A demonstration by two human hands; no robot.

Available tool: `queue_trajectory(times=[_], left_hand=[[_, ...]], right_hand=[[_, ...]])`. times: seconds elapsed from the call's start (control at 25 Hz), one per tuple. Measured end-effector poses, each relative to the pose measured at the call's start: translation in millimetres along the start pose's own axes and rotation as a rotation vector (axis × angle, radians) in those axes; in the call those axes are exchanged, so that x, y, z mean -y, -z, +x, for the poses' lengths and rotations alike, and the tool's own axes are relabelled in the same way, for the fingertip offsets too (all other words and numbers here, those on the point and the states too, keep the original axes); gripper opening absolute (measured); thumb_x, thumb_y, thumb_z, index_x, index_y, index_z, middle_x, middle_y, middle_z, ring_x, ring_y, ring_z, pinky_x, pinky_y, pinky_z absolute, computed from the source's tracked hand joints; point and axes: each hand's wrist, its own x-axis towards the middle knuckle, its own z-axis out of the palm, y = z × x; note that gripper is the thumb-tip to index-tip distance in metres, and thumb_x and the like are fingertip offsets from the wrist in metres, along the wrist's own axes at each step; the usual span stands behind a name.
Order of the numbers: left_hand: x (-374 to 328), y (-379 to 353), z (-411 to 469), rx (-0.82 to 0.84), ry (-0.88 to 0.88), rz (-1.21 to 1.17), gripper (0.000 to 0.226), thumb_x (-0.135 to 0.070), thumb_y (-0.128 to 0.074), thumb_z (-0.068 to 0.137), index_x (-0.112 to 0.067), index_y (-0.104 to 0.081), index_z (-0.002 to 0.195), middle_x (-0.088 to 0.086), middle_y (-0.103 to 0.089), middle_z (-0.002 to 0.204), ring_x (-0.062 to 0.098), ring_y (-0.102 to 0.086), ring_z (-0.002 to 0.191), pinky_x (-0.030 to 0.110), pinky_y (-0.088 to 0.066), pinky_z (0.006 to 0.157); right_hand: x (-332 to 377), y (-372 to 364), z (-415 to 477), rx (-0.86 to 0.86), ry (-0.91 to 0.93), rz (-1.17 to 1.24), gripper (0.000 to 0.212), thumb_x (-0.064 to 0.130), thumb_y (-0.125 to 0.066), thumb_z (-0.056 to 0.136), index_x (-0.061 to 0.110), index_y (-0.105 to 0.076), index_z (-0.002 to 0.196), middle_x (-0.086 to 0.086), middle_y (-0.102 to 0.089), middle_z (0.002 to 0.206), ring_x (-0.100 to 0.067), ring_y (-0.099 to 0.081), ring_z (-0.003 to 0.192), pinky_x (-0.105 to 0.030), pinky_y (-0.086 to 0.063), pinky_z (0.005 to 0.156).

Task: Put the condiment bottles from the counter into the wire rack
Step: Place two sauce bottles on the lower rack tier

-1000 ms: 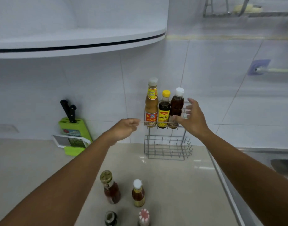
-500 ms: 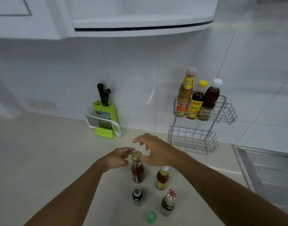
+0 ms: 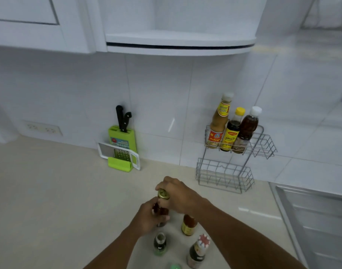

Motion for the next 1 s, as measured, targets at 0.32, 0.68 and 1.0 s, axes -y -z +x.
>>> queue_trajectory(times=[0.32, 0.68, 1.0], left_hand=[[-125.6, 34.4, 0.4, 0.101, -0.29, -0.212, 0.036, -0.002, -0.078, 0.069, -0.019, -0.065, 0.099, 0.011, -0.069, 0.084, 0.023, -0.066, 0.075, 0.039, -0.054, 0.075], [-230.9, 4.6, -16.1, 0.346, -0.156, -0.082, 0.024, -0.009, -0.071, 0.07, -0.014, -0.064, 0.092, 0.009, -0.065, 0.072, 0.026, -0.06, 0.059, 0.047, -0.055, 0.062], [-225.3, -59.9, 12.6, -0.21, -0.241, 0.27, 0.043, -0.049, -0.07, 0.058, -0.04, -0.052, 0.096, -0.008, -0.065, 0.074, 0.011, -0.064, 0.066, 0.037, -0.059, 0.063]], right_hand=[[8.7, 151.6, -50.4, -0.325, 0.167, 0.342, 0.03, 0.028, -0.082, 0.086, 0.02, -0.075, 0.114, 0.007, -0.069, 0.099, -0.015, -0.068, 0.077, -0.032, -0.059, 0.067], [-22.6, 192.8, -94.6, -0.44, -0.015, 0.014, 0.03, 0.042, -0.027, 0.094, 0.029, -0.053, 0.096, 0.002, -0.065, 0.085, -0.019, -0.062, 0.078, -0.048, -0.055, 0.075], [-58.1, 194.8, -86.8, -0.47, -0.283, 0.414, 0.043, 0.059, -0.041, 0.096, 0.02, -0.057, 0.105, -0.003, -0.068, 0.083, -0.02, -0.062, 0.065, -0.042, -0.056, 0.062]])
